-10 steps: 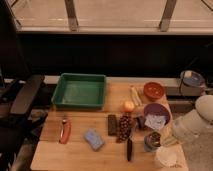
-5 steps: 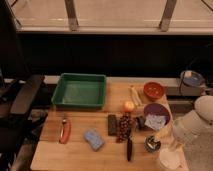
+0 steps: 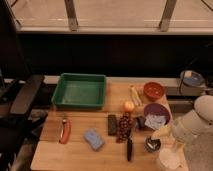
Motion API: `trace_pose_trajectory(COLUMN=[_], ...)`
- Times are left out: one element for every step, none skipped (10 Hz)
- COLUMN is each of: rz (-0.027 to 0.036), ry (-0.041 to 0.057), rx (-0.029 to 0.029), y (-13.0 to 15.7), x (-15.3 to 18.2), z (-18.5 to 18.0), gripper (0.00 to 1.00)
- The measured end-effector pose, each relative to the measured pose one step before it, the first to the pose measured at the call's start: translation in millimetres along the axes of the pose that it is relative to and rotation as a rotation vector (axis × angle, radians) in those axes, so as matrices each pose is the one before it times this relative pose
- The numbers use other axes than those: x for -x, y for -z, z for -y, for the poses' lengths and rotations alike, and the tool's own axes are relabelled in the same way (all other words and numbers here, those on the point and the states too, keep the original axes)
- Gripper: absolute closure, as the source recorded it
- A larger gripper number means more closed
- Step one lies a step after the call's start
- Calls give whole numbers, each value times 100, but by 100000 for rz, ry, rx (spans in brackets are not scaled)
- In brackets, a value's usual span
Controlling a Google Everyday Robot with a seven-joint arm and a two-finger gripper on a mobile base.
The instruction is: Stack cups into tray
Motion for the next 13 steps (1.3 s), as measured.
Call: trace_pose_trajectory(rz=[29,154,1530,3899,3719,1896,2548,1749,738,-537,-568,229,515], ry=[10,108,1575,2781,3684,2789,2736,2548,3371,2276,3169,685,541], rx=[-76,-364,-1012,-1446,-1713,-1178,-1604,-821,-591,-20,1549,784,735], y=[-3,-4,167,322,258,82,216,89,-244,-461,-1022,-790,-1066], x=[9,30,160,856,1077,706,544,251,262,141,393,10,237], z=[20,71,-37,-370,-934,-840,-534,-98,-49,138,858,1114,942], gripper=[35,35,35,35,35,35,35,35,35,35,35,35,35])
